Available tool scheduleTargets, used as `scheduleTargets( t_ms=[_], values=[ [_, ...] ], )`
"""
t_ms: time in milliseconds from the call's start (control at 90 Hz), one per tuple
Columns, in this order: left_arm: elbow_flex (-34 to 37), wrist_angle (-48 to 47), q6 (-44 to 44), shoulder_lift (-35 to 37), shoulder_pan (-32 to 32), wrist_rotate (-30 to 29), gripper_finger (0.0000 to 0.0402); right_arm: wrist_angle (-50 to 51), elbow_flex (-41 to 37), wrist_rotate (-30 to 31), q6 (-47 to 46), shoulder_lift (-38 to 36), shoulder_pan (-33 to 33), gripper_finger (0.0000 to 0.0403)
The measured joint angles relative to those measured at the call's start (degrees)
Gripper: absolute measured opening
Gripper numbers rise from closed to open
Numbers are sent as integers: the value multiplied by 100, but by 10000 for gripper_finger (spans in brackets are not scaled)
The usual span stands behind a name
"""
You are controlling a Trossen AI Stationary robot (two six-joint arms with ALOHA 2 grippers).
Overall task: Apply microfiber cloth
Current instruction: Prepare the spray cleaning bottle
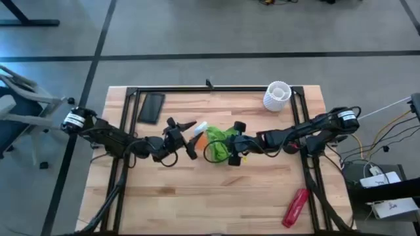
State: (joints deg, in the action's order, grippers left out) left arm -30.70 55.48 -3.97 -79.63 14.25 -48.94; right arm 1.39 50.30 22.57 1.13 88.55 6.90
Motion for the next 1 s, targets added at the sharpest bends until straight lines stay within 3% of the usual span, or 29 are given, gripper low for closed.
scheduleTargets(
  t_ms=[122,456,511,789,889,1000],
  values=[
    [-13,-391,35,177,8,1,81,87,2,-2,-2,-83,-2,2],
    [4,-1098,329,620,36,36,82,109,2,-4,-4,-118,-2,2],
    [9,-1106,361,621,36,29,101,-3,2,-10,0,-118,-2,2],
    [9,-1295,255,810,38,40,299,-513,4,-748,8,15,-4,19],
    [-23,-1925,285,1274,45,38,339,-466,4,-781,-42,39,-2,38],
    [-155,-3175,596,1968,65,40,355,-470,4,-778,-137,39,2,62]
  ],
)
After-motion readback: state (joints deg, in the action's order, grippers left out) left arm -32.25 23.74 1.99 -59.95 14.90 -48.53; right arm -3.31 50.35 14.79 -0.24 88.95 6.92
